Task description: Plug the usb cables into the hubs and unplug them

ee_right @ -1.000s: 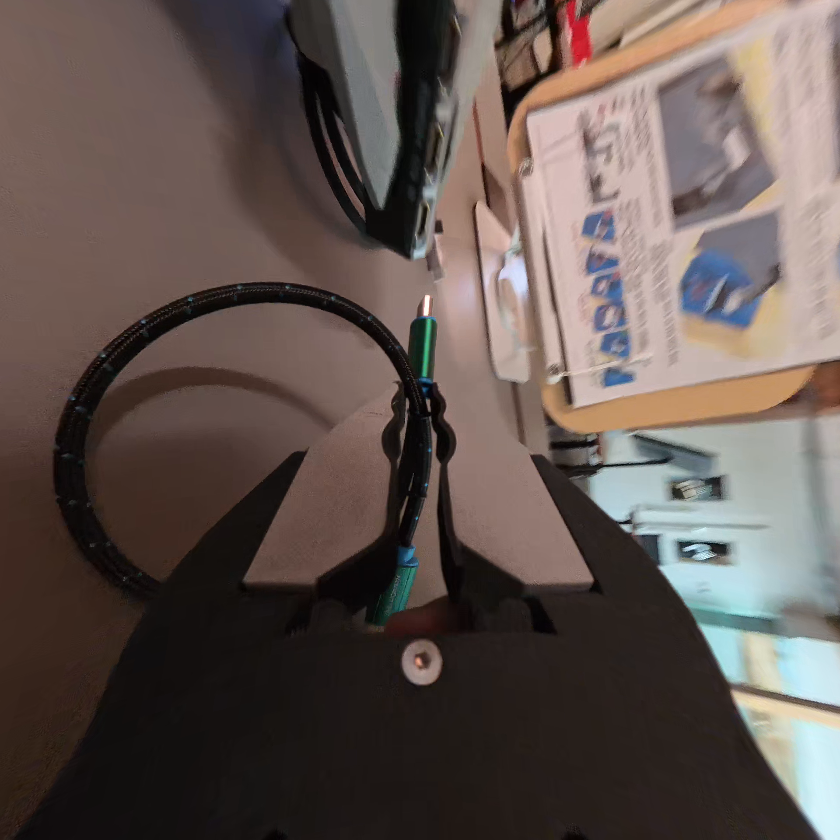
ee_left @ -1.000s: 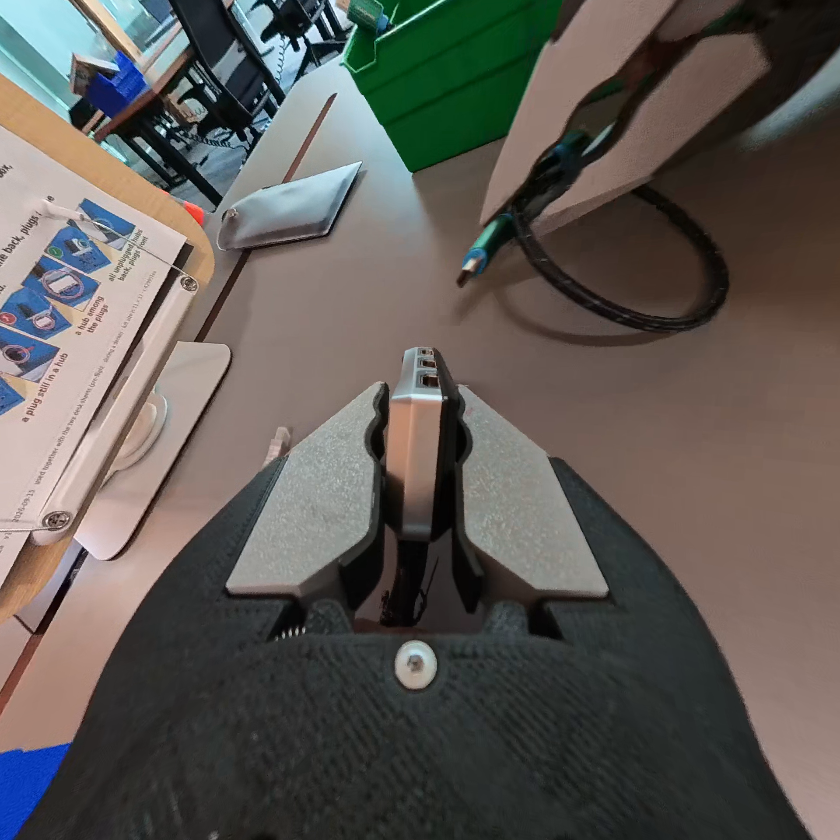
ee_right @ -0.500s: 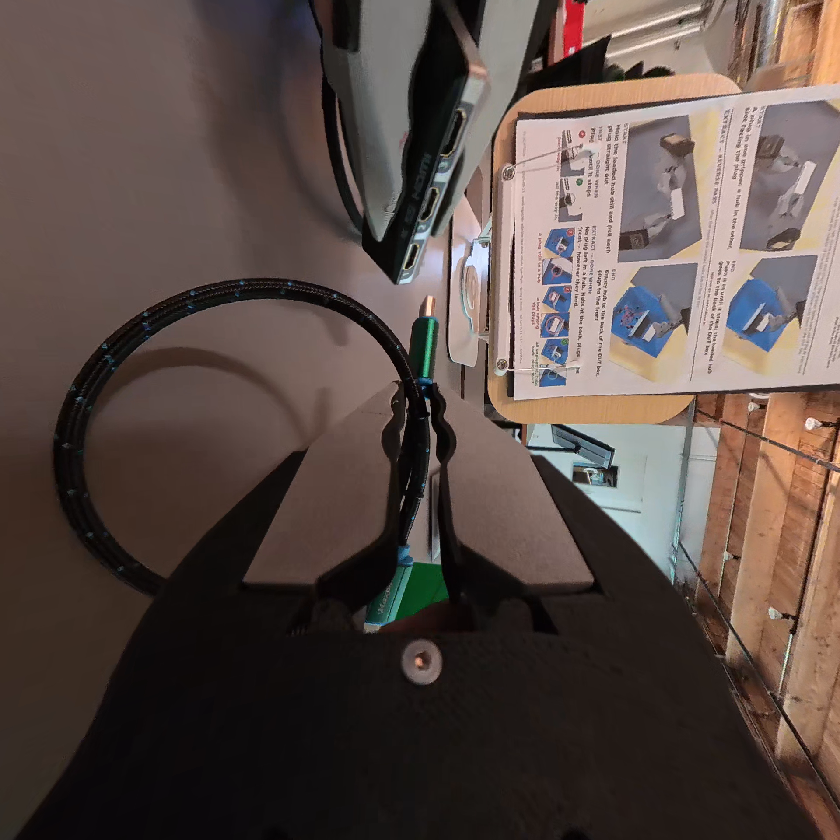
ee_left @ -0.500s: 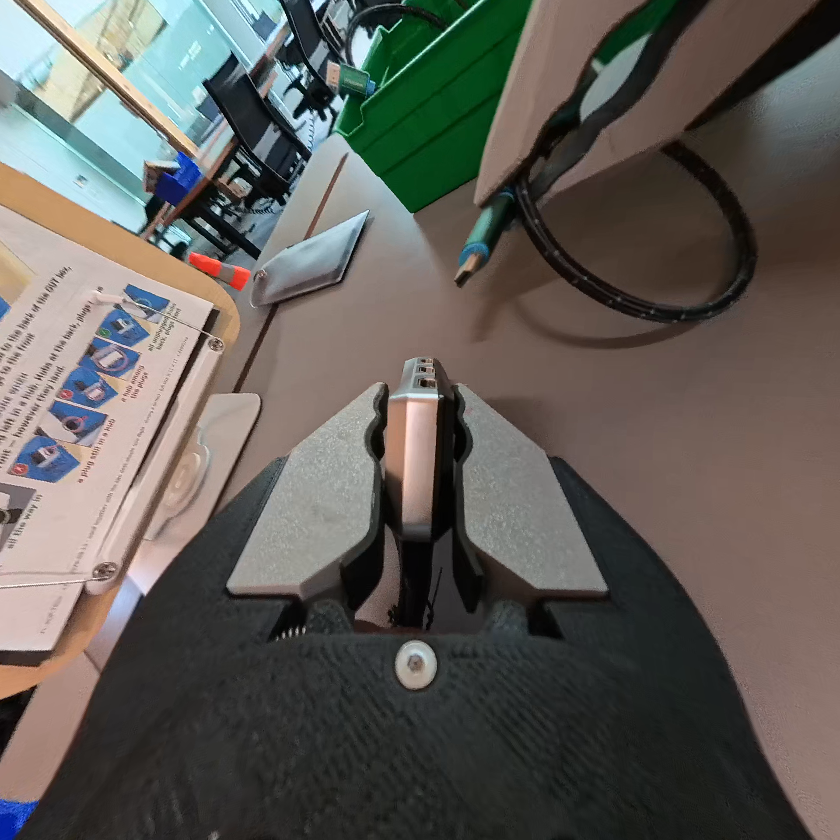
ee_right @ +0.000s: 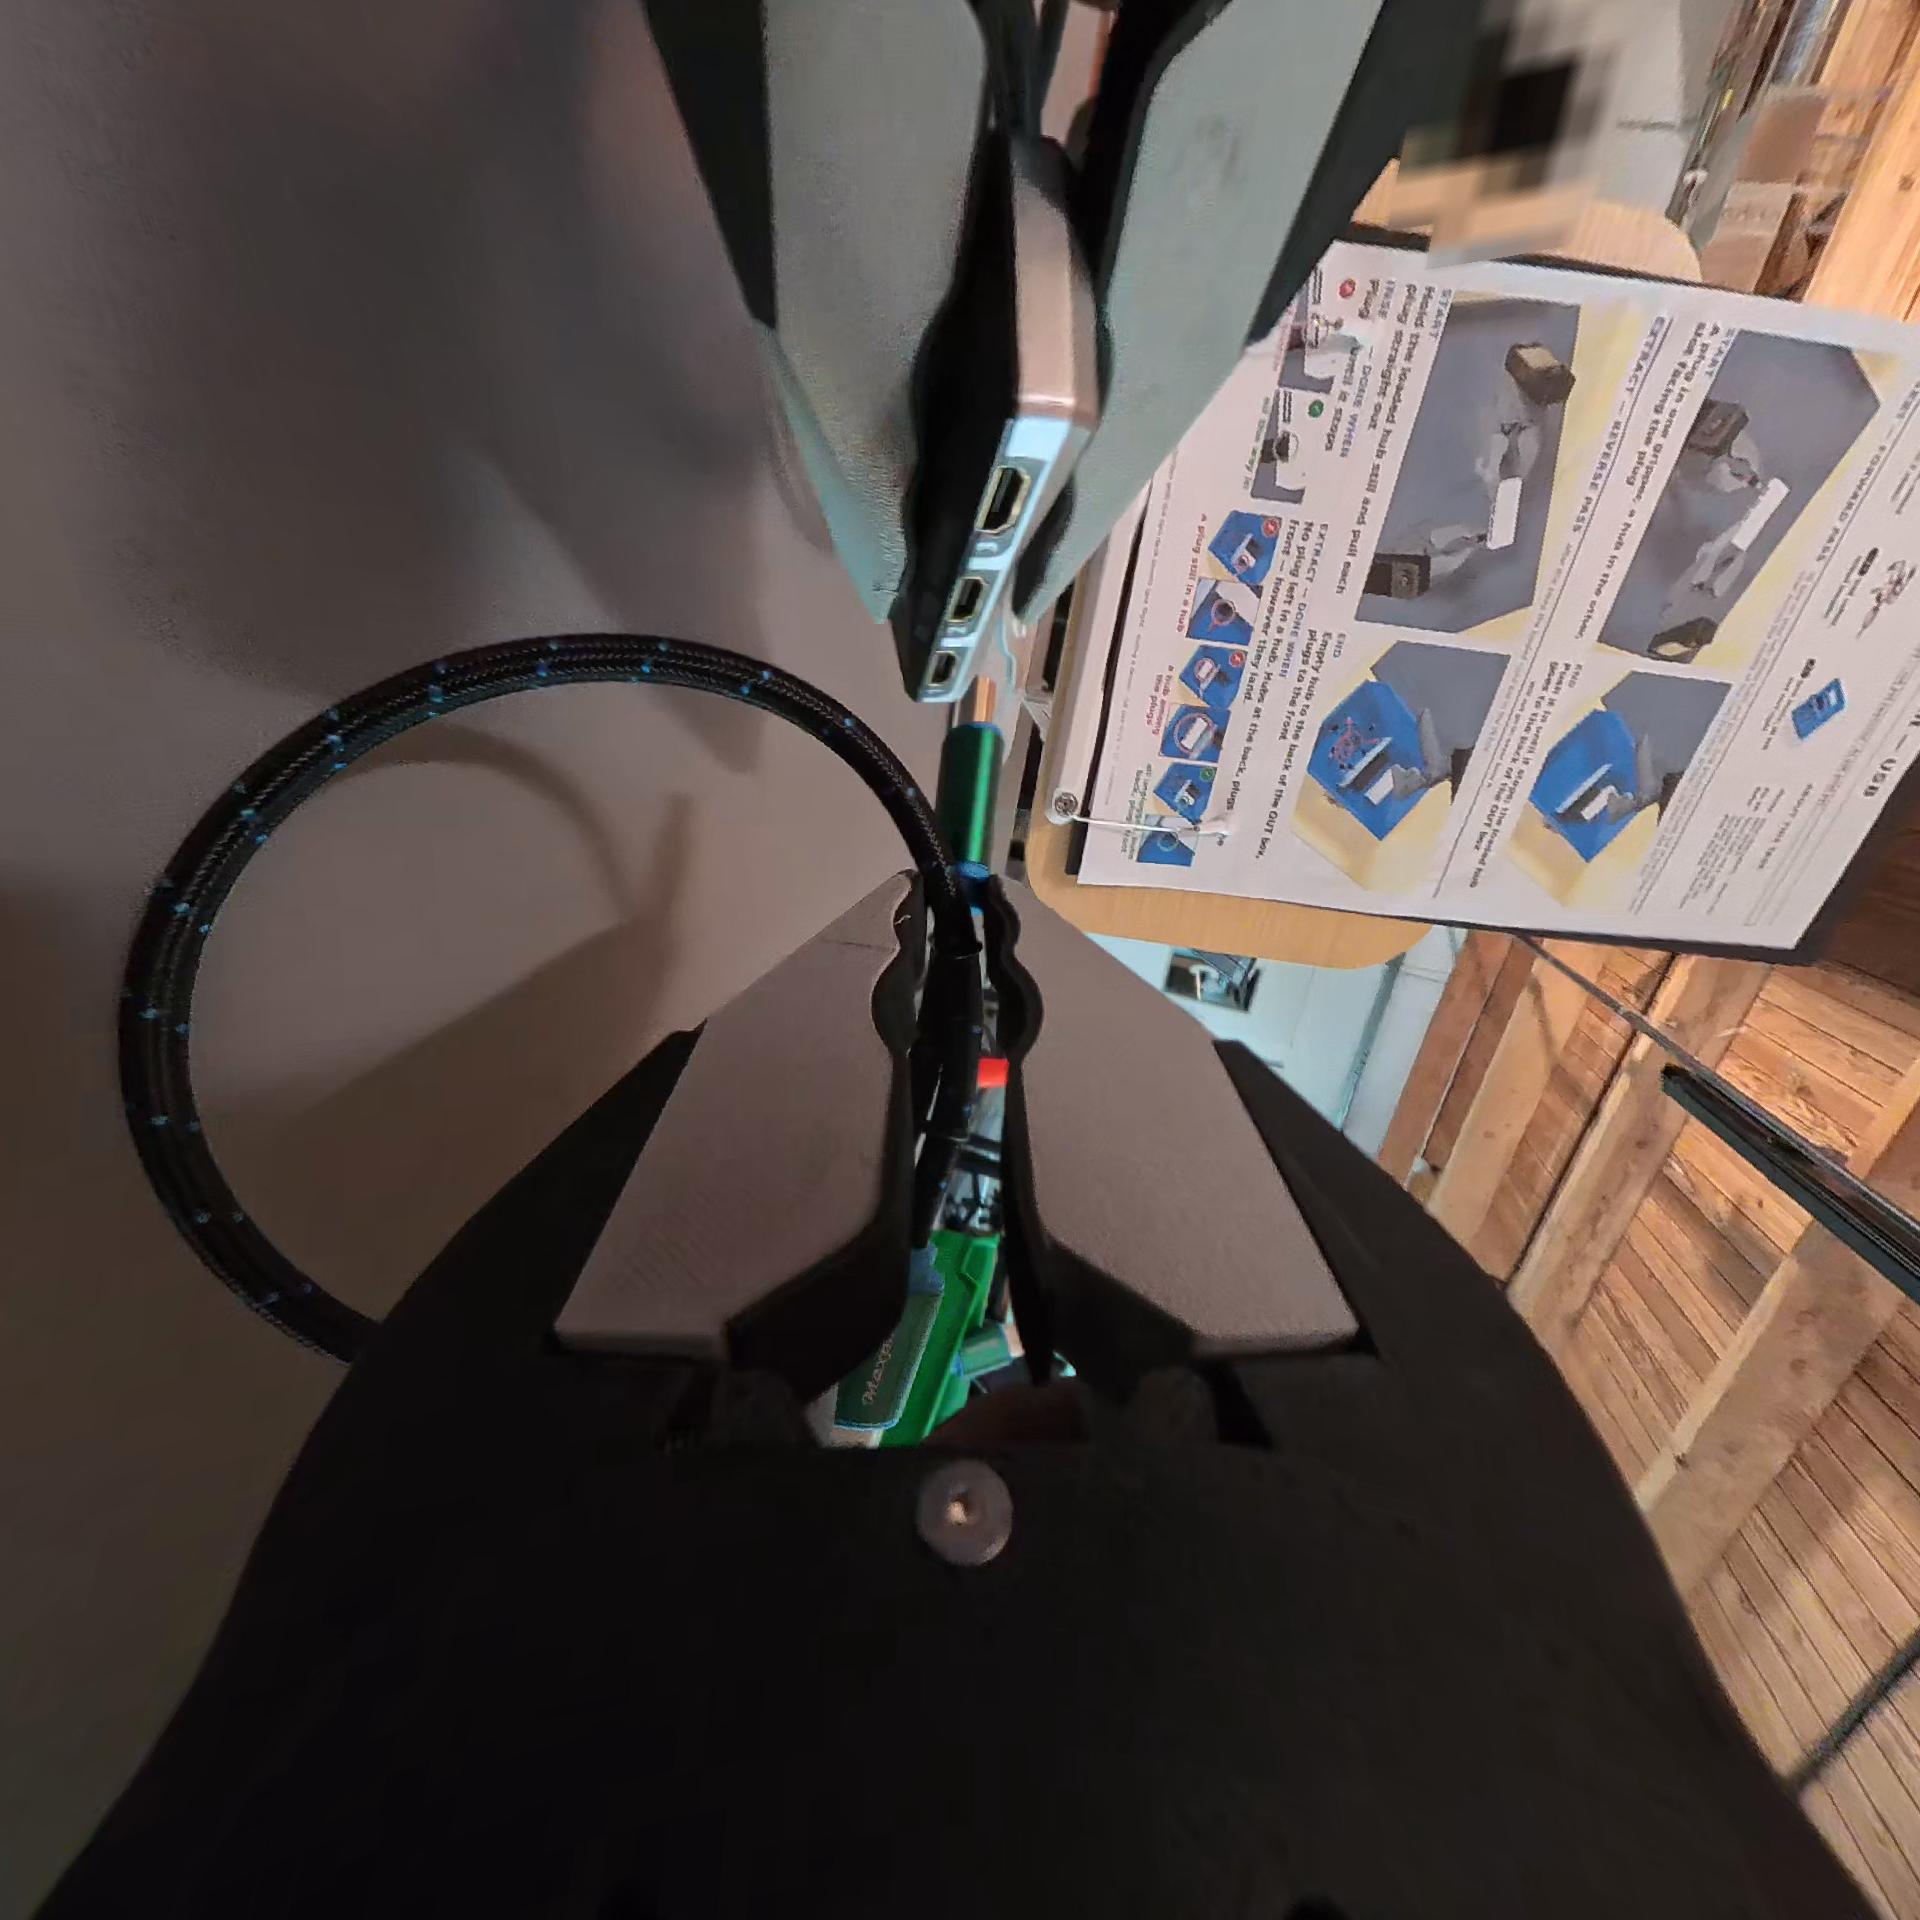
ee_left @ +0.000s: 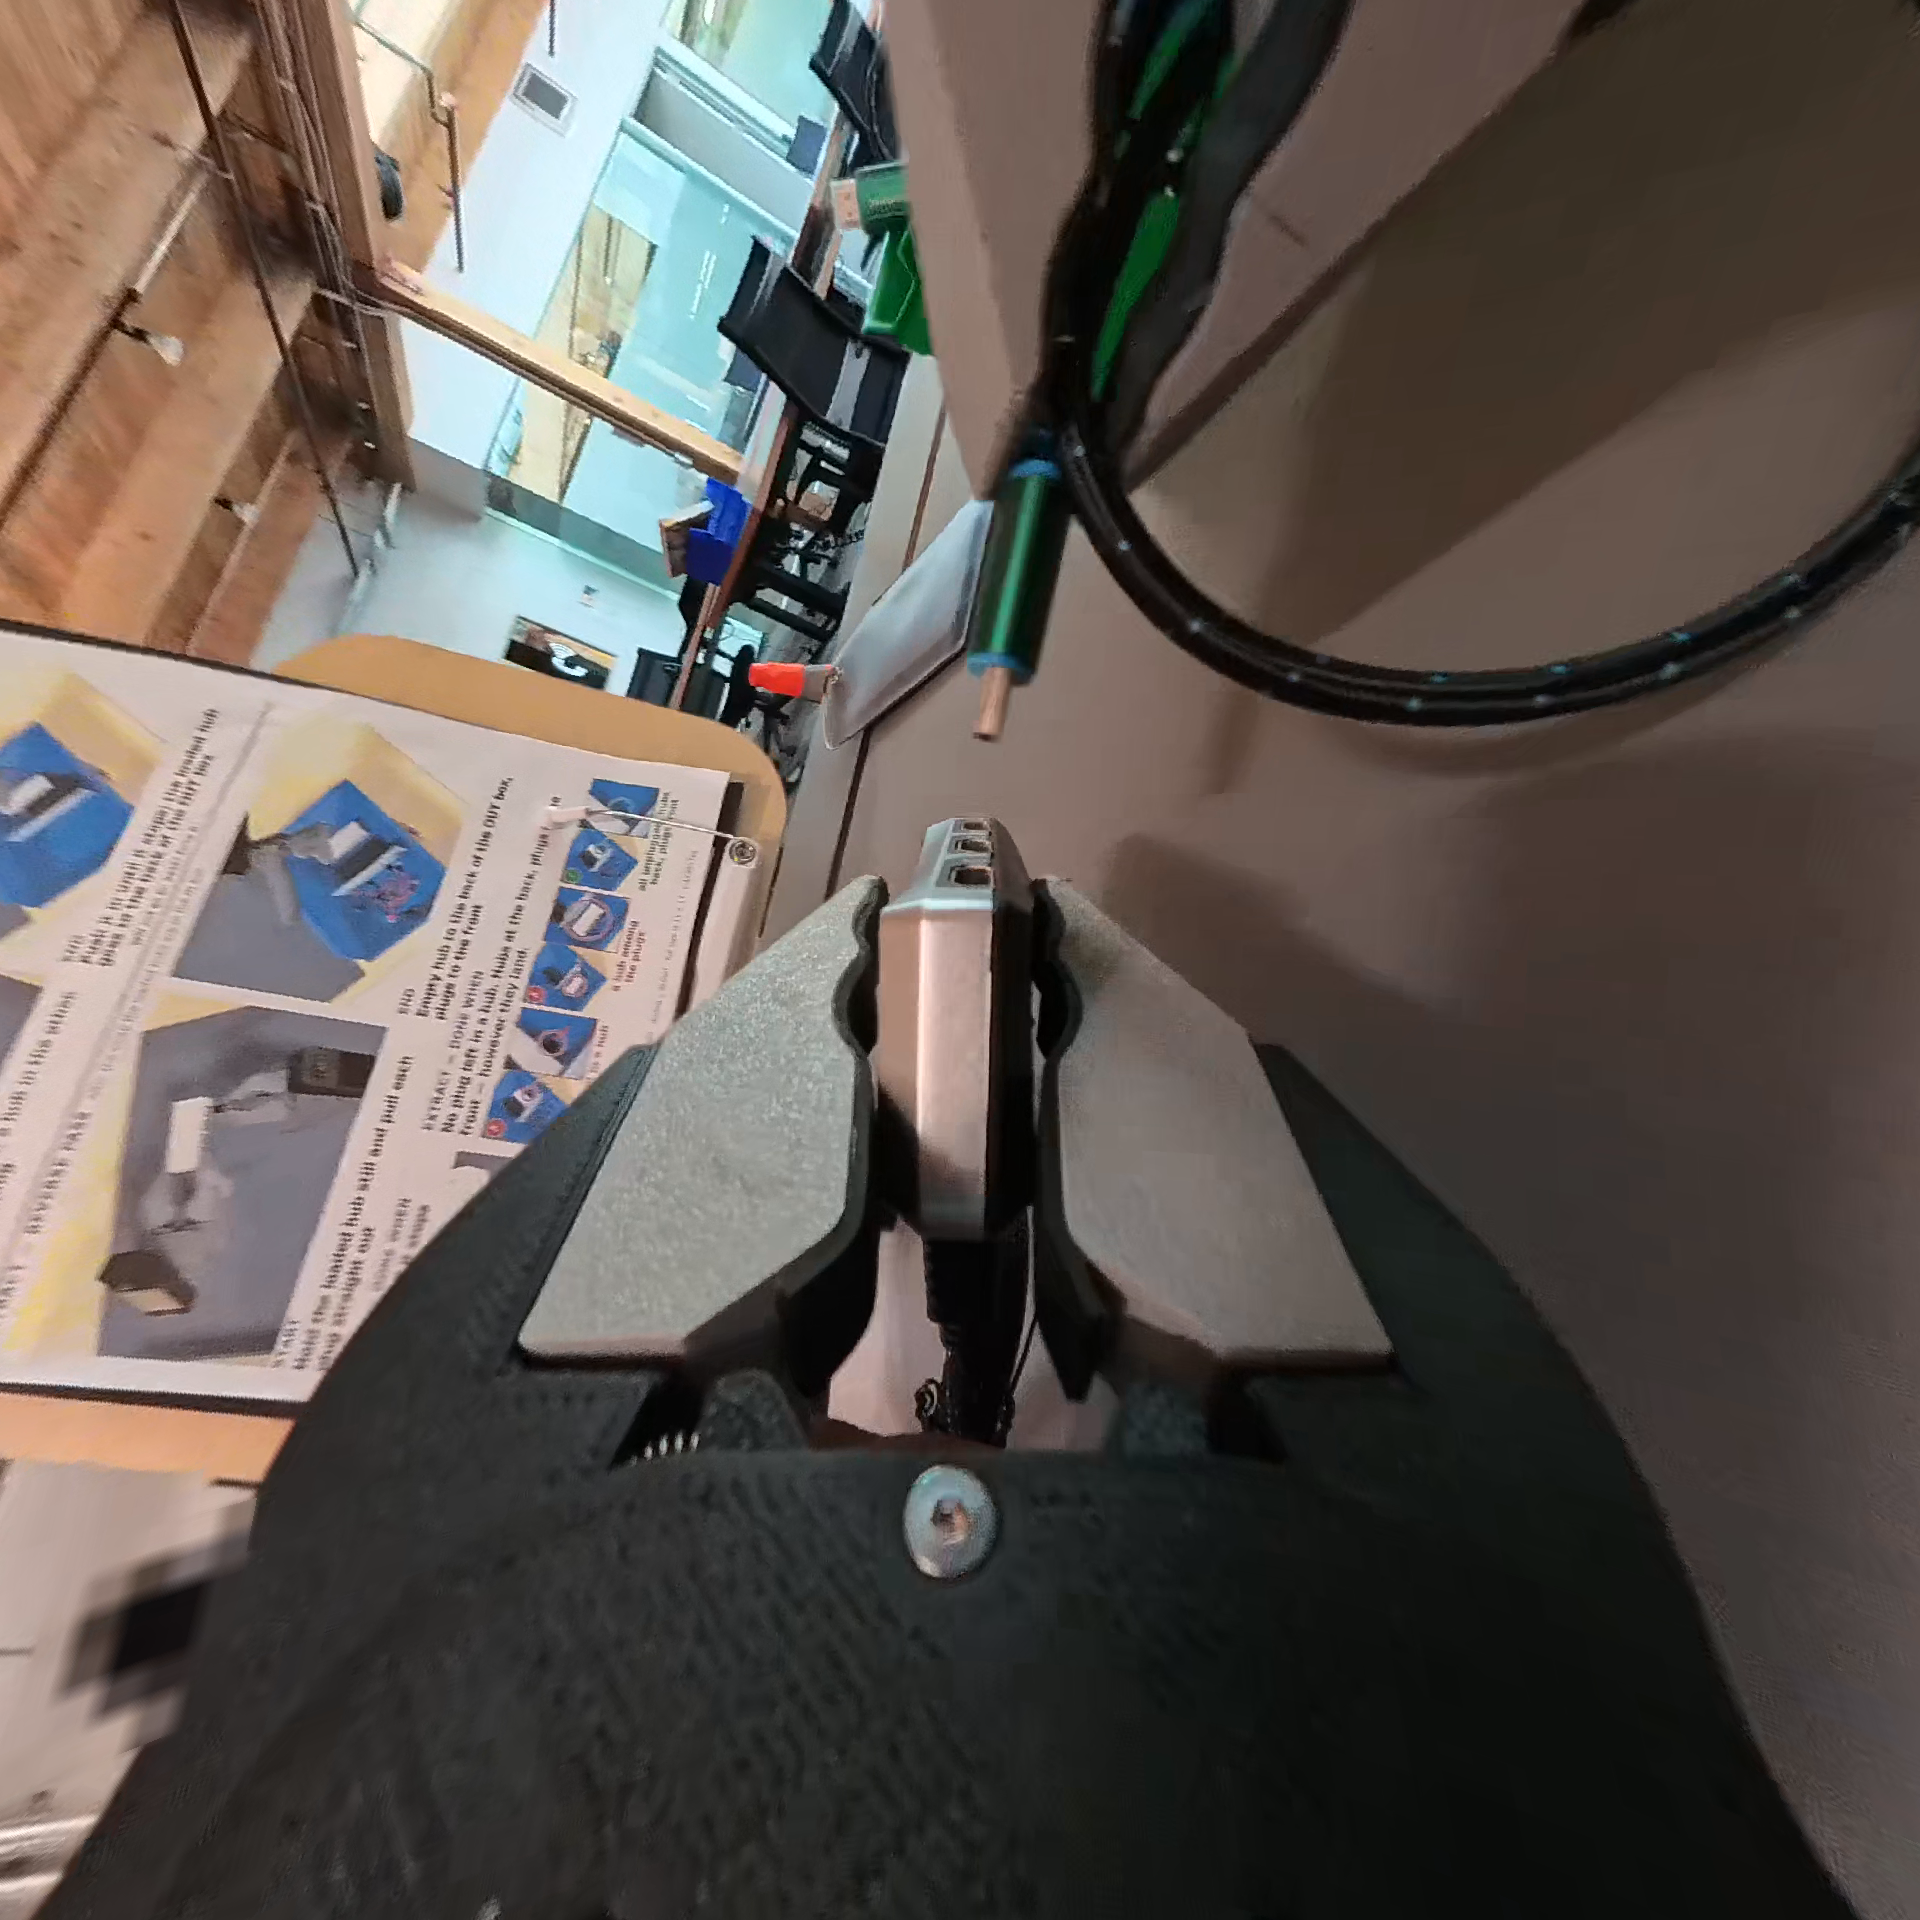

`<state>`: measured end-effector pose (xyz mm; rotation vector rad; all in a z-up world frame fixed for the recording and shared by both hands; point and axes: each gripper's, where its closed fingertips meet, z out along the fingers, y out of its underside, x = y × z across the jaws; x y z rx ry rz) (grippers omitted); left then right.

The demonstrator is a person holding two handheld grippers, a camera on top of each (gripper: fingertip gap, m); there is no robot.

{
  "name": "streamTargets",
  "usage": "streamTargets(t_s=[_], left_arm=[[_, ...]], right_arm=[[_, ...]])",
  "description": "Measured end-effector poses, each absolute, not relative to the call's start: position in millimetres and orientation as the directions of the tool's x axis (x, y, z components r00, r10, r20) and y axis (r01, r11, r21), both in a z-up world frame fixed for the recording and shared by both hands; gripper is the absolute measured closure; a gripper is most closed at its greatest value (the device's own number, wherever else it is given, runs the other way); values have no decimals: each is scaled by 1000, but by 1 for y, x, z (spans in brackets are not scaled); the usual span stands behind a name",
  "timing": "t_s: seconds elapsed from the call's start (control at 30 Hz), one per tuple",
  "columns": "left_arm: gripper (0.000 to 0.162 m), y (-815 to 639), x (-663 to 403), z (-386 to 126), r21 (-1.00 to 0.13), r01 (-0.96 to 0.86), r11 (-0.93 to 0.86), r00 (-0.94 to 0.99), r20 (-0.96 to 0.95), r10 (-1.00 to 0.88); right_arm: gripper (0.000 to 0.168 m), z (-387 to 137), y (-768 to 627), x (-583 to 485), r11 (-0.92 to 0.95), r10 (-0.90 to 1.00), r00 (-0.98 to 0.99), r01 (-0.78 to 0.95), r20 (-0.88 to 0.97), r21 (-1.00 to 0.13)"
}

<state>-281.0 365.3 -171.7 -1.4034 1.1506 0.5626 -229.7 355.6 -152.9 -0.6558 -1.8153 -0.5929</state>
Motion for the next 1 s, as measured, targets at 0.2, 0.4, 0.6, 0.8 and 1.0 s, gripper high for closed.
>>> streamTargets(t_s=[0.2,0.4,0.6,0.8,1.0], left_arm=[[137,366,-278,-175,-458,-875,158,392,-860,-326],[137,363,-274,-174,-553,-821,142,466,-793,-392],[137,364,-273,-180,-546,-829,118,460,-787,-410],[137,365,-275,-178,-556,-824,109,475,-782,-404],[136,366,-276,-179,-551,-828,101,473,-784,-401]], right_arm=[[161,-149,352,-235,712,95,-301,686,949,147],[161,-153,350,-239,720,66,-328,669,942,183],[161,-150,345,-242,726,70,-330,664,941,179],[161,-151,338,-242,742,116,-328,656,938,138],[161,-146,331,-243,751,103,-326,645,940,141]])
